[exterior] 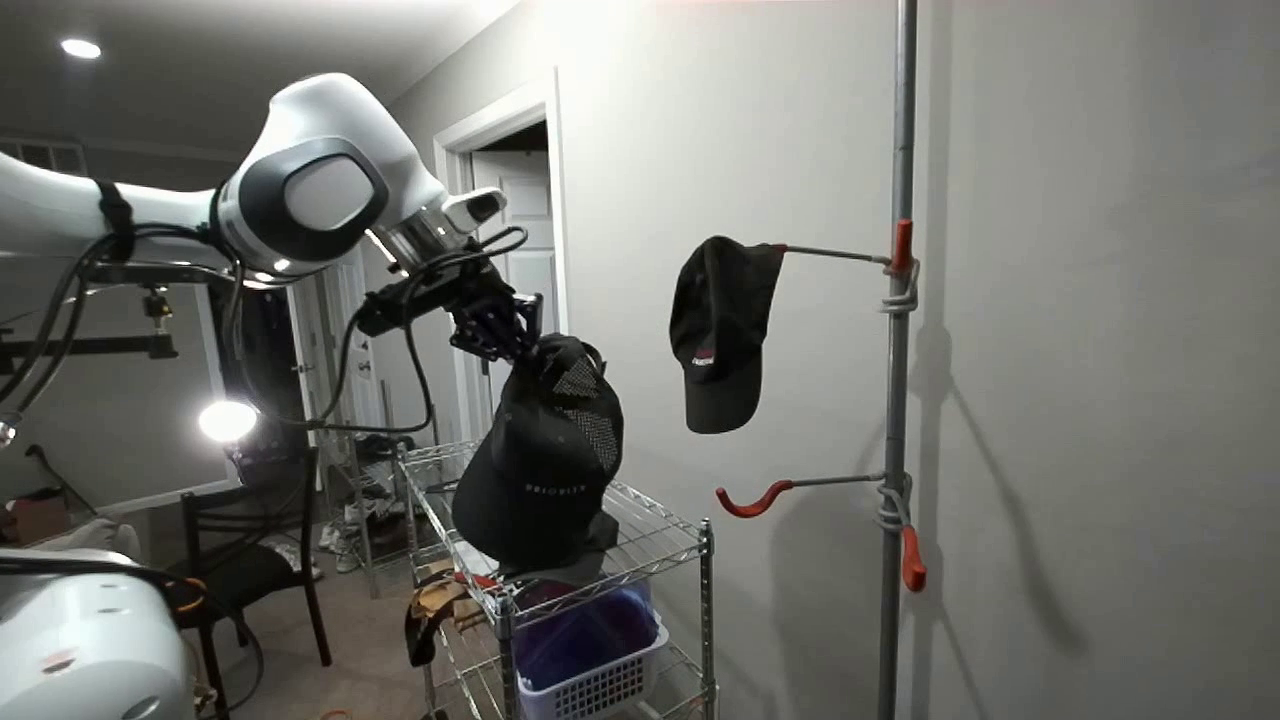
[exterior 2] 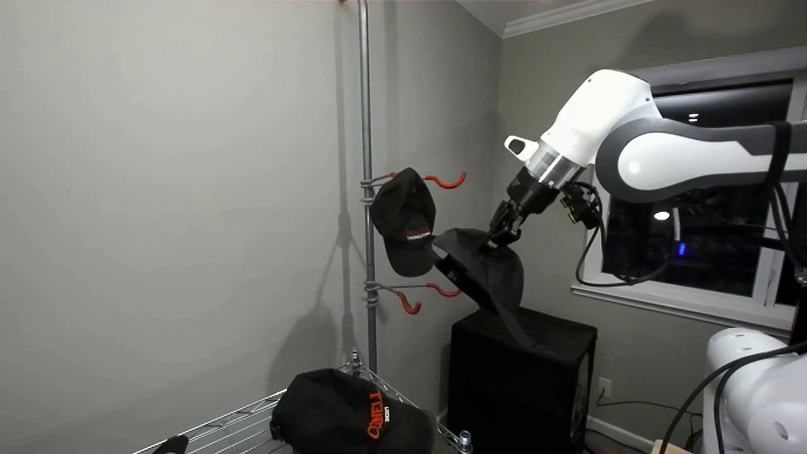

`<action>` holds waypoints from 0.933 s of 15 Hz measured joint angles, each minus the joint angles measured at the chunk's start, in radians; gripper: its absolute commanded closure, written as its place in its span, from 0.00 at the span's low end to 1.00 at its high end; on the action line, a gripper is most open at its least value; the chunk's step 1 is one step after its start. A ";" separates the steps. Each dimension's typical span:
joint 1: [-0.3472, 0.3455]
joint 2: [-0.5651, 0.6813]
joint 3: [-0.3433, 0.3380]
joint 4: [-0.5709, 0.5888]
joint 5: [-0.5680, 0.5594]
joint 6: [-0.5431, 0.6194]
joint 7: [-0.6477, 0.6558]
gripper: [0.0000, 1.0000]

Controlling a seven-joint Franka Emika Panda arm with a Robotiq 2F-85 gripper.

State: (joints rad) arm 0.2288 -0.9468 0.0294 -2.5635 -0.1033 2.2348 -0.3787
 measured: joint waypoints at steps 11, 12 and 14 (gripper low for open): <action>0.069 0.175 0.268 0.011 -0.016 0.050 0.112 0.95; 0.066 0.202 0.279 0.025 -0.034 0.067 0.123 0.95; 0.048 0.266 0.296 0.055 -0.087 0.117 0.148 0.95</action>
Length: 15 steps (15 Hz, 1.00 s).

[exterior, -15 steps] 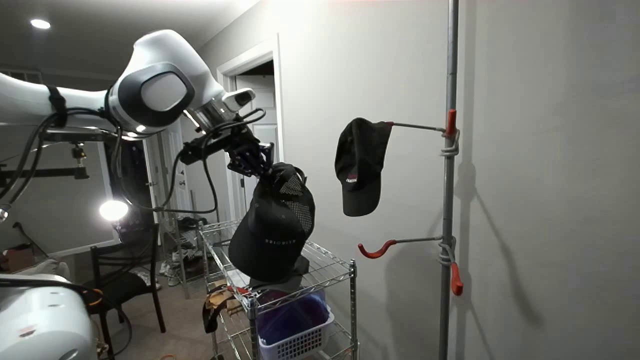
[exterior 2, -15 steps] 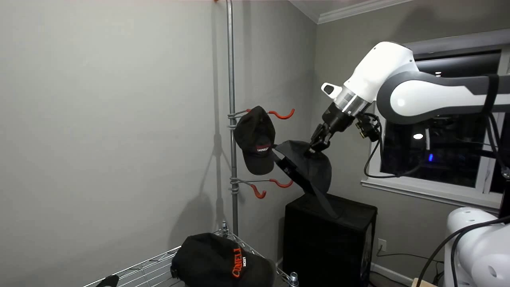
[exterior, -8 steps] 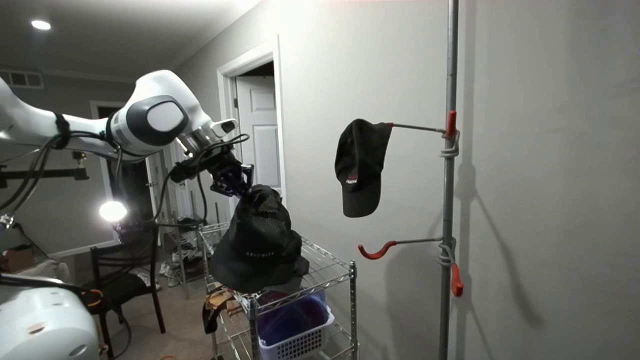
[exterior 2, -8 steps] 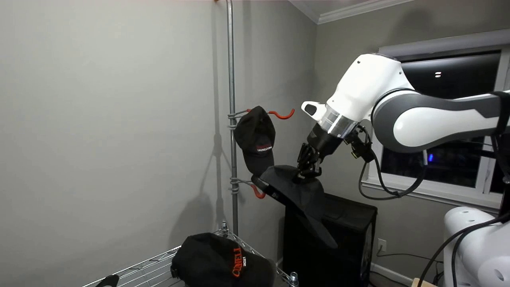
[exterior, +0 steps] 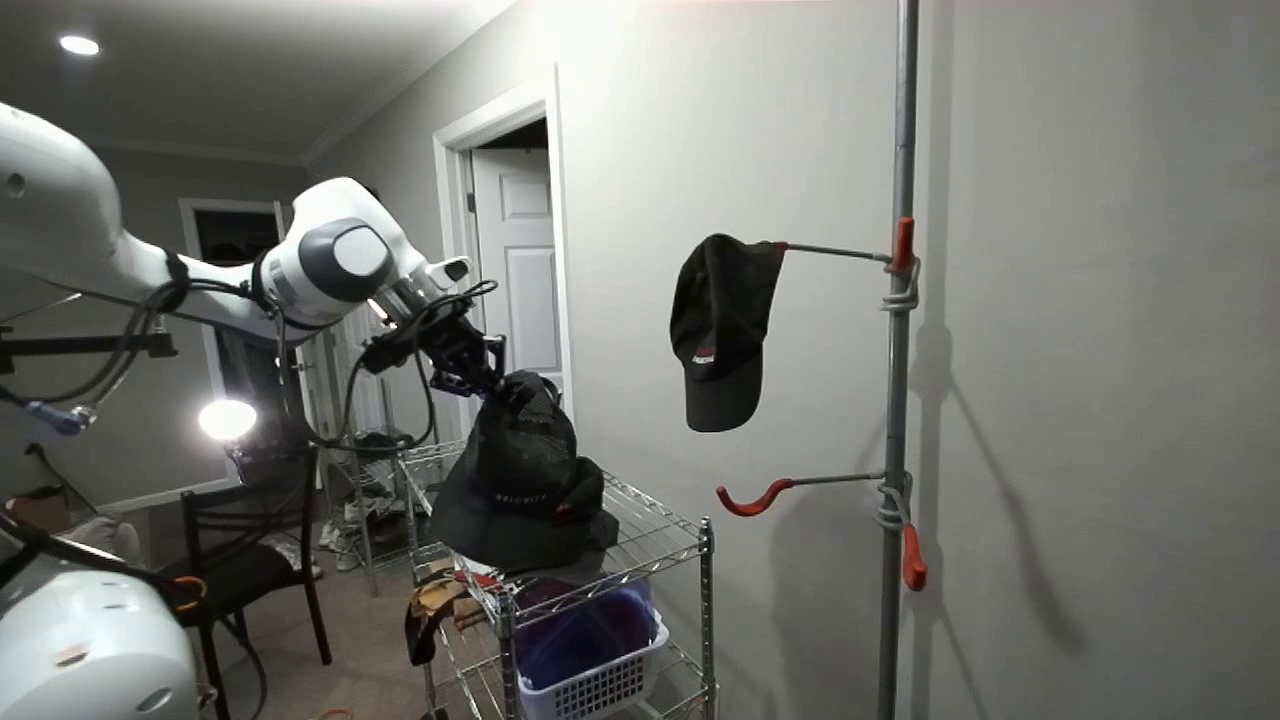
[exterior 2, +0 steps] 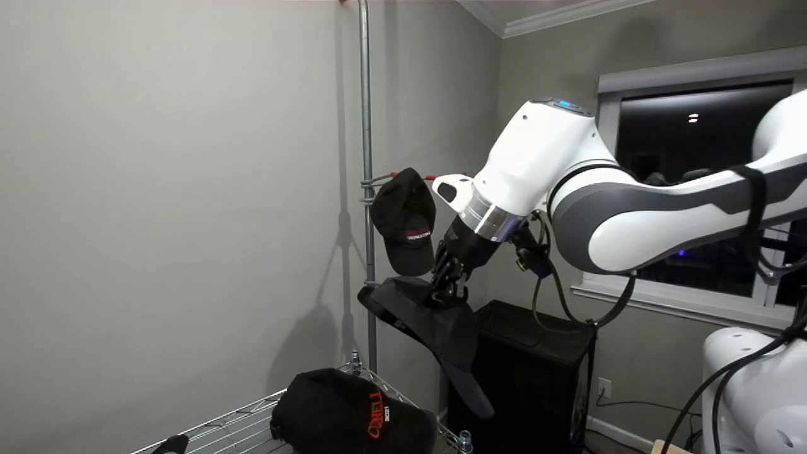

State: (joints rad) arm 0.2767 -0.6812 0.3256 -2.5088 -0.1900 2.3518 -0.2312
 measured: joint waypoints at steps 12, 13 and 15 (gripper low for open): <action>-0.099 0.465 0.110 0.162 -0.391 0.137 0.238 0.95; -0.090 0.484 0.114 0.174 -0.410 0.137 0.251 0.95; -0.066 0.516 0.120 0.196 -0.448 0.136 0.271 0.95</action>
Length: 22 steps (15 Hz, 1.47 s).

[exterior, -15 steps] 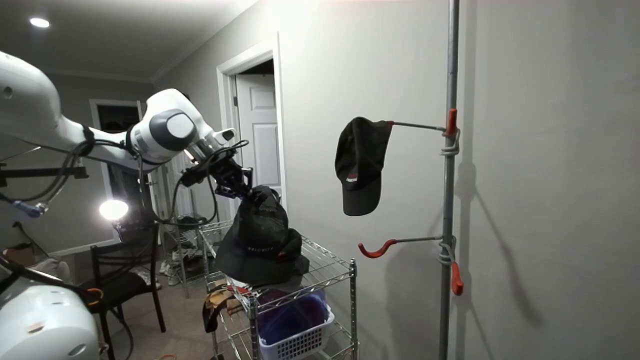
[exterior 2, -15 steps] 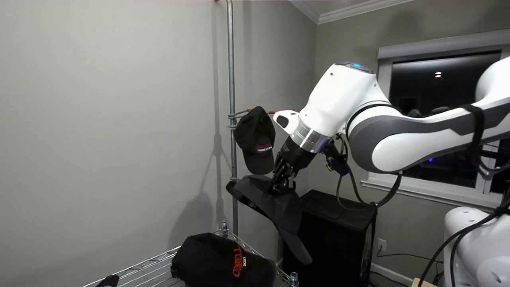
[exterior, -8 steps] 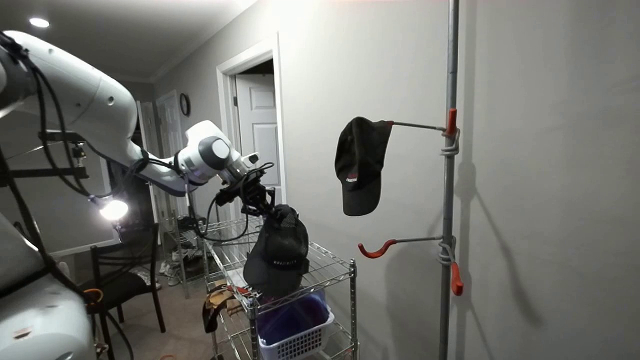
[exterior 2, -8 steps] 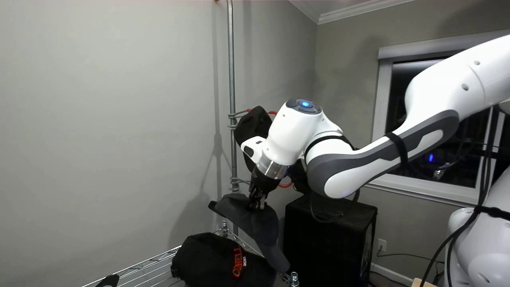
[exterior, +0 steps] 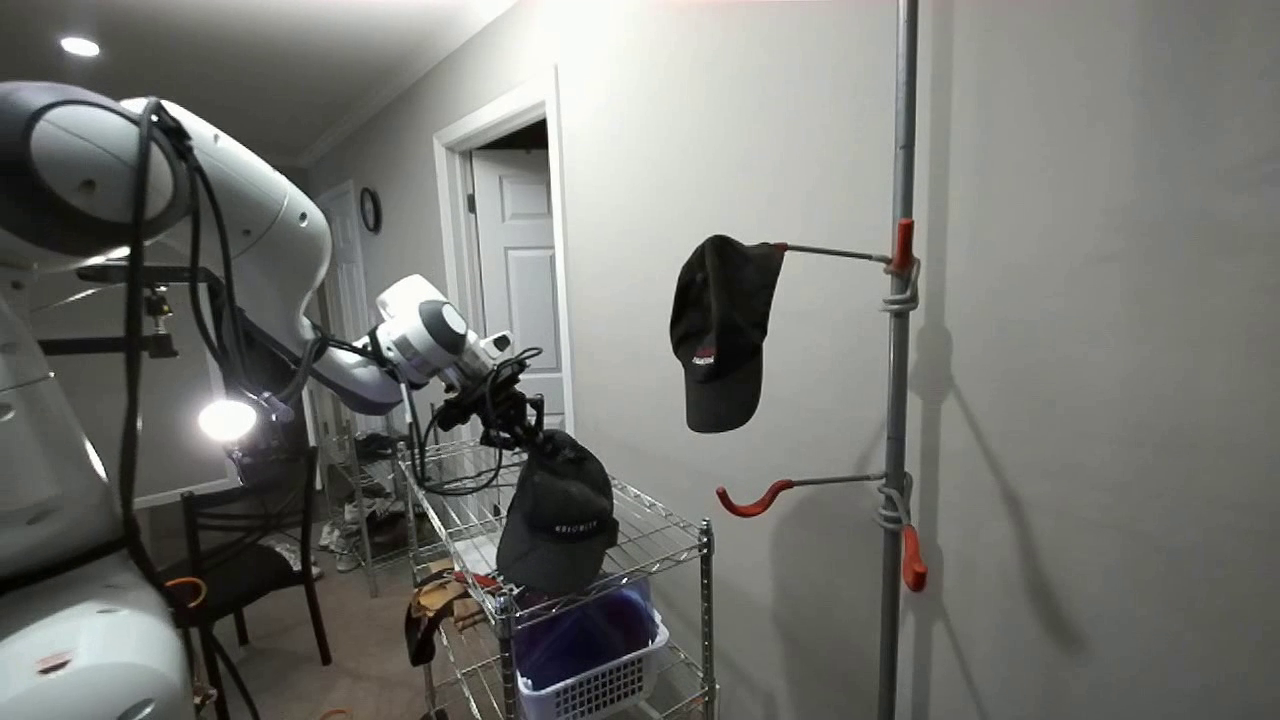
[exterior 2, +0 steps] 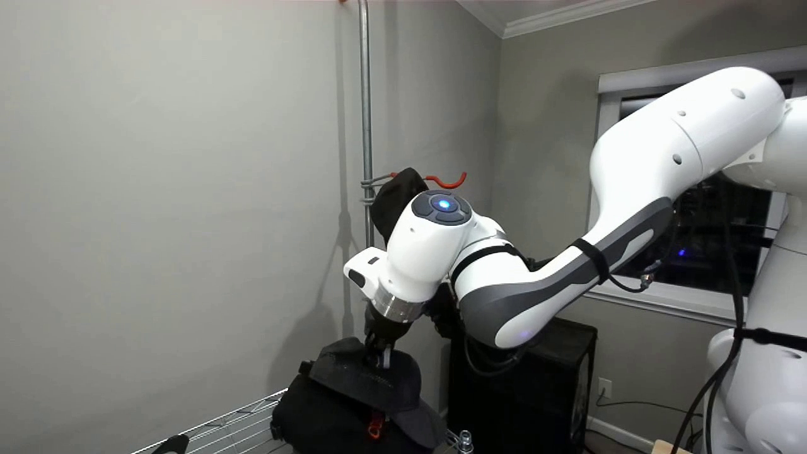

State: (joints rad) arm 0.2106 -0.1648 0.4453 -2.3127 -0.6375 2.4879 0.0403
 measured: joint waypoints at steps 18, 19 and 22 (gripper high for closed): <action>0.135 0.248 -0.059 0.221 -0.152 -0.031 0.095 0.06; 0.135 0.243 -0.063 0.224 -0.147 -0.029 0.095 0.02; 0.136 0.203 -0.065 0.218 -0.097 -0.021 0.087 0.00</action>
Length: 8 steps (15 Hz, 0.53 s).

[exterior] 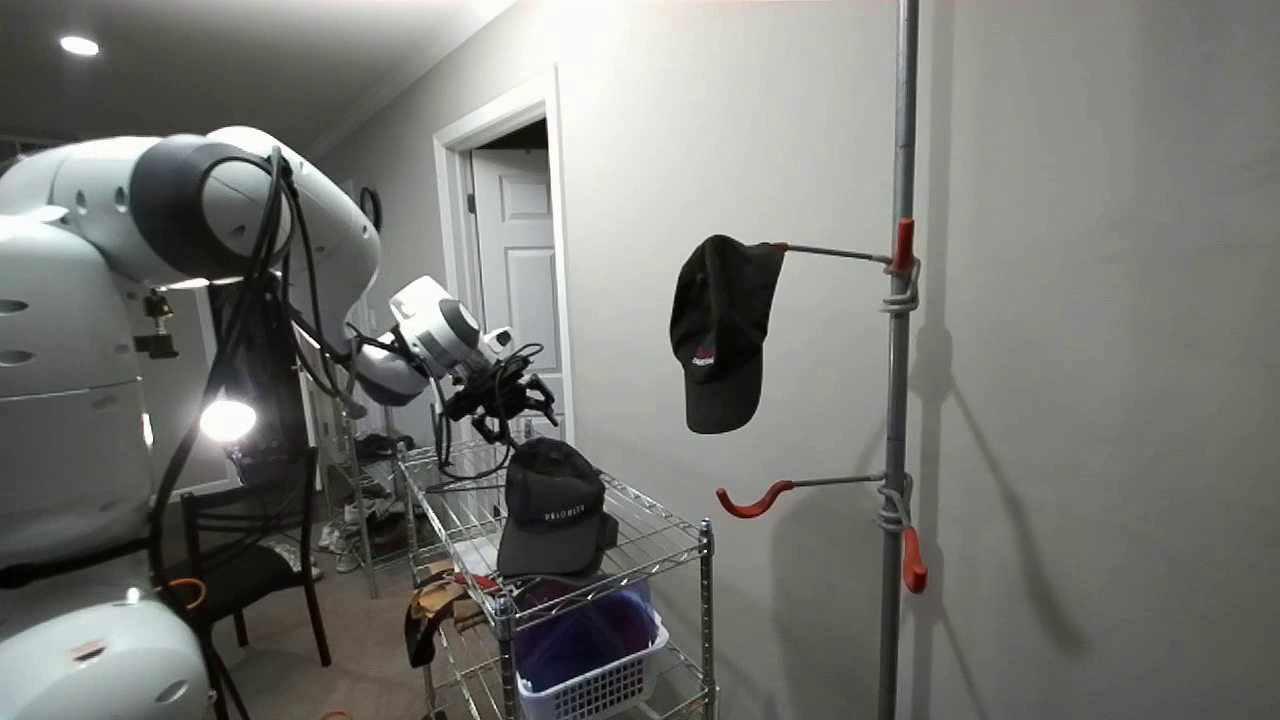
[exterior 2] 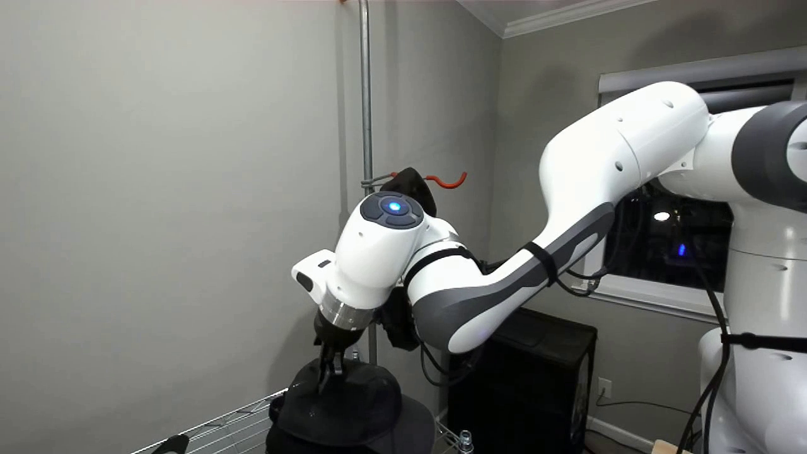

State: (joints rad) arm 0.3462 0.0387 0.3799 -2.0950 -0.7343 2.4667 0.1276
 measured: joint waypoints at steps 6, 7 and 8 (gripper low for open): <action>0.006 -0.175 -0.010 -0.124 0.186 0.028 -0.082 0.00; 0.003 -0.212 -0.019 -0.150 0.188 0.030 -0.082 0.00; -0.003 -0.248 -0.025 -0.174 0.188 0.033 -0.081 0.00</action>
State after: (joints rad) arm 0.3429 -0.2090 0.3549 -2.2695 -0.5459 2.5002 0.0468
